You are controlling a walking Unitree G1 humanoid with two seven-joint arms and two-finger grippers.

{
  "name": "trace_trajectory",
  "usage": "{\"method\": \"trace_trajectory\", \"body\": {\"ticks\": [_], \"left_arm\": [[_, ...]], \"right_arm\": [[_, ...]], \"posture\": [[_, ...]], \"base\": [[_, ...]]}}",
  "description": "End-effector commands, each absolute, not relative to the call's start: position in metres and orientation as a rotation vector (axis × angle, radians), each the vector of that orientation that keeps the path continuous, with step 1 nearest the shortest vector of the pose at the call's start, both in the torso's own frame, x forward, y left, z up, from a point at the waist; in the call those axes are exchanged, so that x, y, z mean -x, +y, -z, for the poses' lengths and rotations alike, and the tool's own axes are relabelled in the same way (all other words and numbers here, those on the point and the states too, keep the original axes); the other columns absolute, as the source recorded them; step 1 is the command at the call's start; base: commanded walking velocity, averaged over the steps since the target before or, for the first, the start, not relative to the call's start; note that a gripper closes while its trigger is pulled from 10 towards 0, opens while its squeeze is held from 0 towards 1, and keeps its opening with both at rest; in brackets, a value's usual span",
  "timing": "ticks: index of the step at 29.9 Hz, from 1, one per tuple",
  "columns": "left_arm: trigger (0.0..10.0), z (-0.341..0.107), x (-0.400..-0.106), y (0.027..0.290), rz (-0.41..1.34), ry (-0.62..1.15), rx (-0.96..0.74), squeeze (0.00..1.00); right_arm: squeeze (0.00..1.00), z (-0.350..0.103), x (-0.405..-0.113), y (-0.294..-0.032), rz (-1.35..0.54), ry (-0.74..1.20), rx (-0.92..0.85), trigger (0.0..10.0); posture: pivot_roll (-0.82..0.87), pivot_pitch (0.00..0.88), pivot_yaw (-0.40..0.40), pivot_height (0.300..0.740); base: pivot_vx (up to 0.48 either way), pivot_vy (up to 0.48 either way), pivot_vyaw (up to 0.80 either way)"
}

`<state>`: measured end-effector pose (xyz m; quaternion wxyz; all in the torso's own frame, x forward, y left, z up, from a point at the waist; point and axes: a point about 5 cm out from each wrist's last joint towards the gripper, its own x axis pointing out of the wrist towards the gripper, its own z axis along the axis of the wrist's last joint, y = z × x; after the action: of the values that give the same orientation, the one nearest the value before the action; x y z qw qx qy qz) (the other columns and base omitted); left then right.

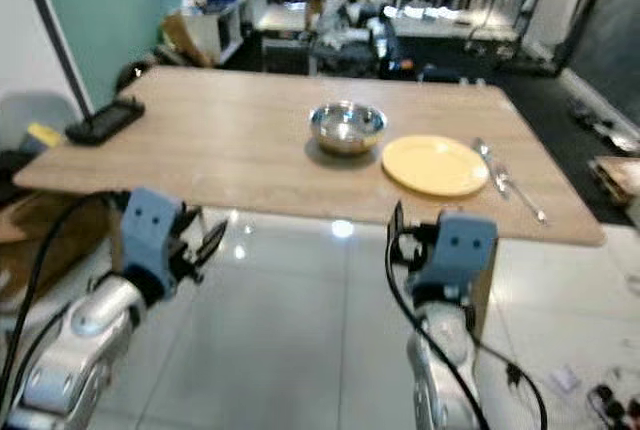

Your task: Setting the table

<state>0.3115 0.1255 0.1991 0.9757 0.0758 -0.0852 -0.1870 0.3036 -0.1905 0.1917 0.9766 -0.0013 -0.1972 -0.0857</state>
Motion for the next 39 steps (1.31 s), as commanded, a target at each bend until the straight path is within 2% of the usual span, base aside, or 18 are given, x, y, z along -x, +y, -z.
{"method": "trace_trajectory", "body": {"ticks": [1,10,14,15,18,22,23,30,39], "left_arm": [[10.0,-0.191,-0.311,0.126,0.387,-0.141,-0.165,0.00],[10.0,-0.151,-0.311,0.113,0.560,0.028,-0.246,0.00],[10.0,-0.140,-0.311,0.113,0.565,0.066,-0.269,0.00],[10.0,-0.103,-0.310,0.114,0.522,0.193,-0.282,0.00],[10.0,-0.080,-0.306,0.115,0.473,0.283,-0.256,0.00],[10.0,-0.074,-0.303,0.116,0.460,0.307,-0.246,0.00],[10.0,-0.057,-0.296,0.119,0.426,0.371,-0.261,0.00],[10.0,-0.046,-0.290,0.126,0.393,0.412,-0.268,0.00],[10.0,-0.046,-0.296,0.133,0.370,0.377,-0.324,0.00]], "right_arm": [[0.00,-0.186,-0.303,-0.189,0.164,-0.375,0.004,10.0],[0.00,-0.146,-0.301,-0.178,0.036,-0.209,-0.008,10.0],[0.00,-0.134,-0.299,-0.174,-0.002,-0.166,0.003,10.0],[0.00,-0.094,-0.288,-0.169,-0.061,-0.016,0.003,10.0],[0.00,-0.067,-0.279,-0.167,-0.087,0.081,0.010,10.0],[0.00,-0.060,-0.276,-0.166,-0.099,0.109,0.013,10.0],[0.00,-0.041,-0.268,-0.162,-0.146,0.186,-0.012,10.0],[0.00,-0.016,-0.254,-0.151,-0.241,0.284,-0.033,10.0],[0.00,-0.014,-0.260,-0.149,-0.227,0.262,-0.030,10.0]], "posture": [[0.09,0.028,0.099,0.740],[0.08,0.029,0.098,0.740],[0.08,0.030,0.100,0.740],[0.08,0.034,0.099,0.740],[0.07,0.037,0.098,0.740],[0.07,0.040,0.098,0.740],[0.07,0.043,0.098,0.740],[0.09,0.056,0.088,0.740],[0.13,0.060,0.078,0.740]], "base": [[0.000,0.000,0.00],[0.000,0.000,0.00],[0.000,0.000,0.00],[0.000,0.000,0.00],[0.000,0.000,0.00],[0.000,0.000,0.00],[0.000,0.000,0.00],[0.000,0.000,0.00],[0.000,0.000,0.00]]}}
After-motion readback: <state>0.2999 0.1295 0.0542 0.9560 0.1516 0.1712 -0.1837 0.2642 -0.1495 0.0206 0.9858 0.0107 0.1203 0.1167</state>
